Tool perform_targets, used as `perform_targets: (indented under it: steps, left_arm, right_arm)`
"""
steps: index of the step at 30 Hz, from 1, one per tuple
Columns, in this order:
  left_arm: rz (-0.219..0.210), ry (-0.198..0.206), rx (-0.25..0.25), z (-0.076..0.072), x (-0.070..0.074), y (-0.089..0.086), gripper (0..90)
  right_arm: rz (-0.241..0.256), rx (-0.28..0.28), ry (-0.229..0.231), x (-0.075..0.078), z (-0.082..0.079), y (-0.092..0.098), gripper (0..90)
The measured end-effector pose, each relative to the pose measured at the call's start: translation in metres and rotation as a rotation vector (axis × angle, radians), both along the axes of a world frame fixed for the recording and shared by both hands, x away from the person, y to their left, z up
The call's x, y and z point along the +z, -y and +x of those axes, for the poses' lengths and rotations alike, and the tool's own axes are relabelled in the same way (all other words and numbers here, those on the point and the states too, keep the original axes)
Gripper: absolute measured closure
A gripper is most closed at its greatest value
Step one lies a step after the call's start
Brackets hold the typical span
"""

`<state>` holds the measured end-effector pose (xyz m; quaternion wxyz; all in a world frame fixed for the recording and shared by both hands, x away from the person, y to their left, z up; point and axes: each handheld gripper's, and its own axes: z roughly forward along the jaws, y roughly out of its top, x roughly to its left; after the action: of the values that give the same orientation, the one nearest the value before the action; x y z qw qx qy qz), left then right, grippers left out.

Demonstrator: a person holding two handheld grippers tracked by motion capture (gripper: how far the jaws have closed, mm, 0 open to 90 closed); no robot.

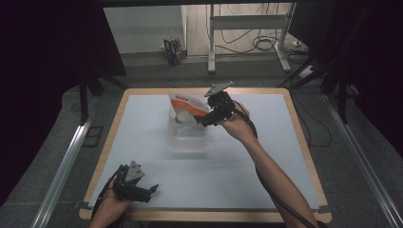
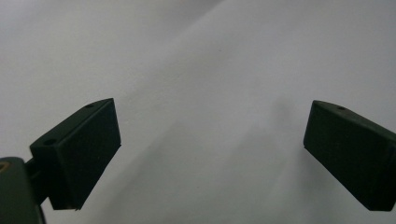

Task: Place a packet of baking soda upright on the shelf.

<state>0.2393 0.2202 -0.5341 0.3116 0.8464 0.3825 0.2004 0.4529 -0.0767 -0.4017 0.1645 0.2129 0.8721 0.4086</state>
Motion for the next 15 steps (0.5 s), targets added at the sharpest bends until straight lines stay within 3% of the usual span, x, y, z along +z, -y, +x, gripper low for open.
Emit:
perform_targets:
  steps: [15]
  left_arm:
    - [0.001, -0.001, 0.000, 0.000, 0.000, 0.001, 4.0]
  right_arm:
    - [-0.001, -0.006, -0.016, -0.013, -0.009, 0.015, 5.1]
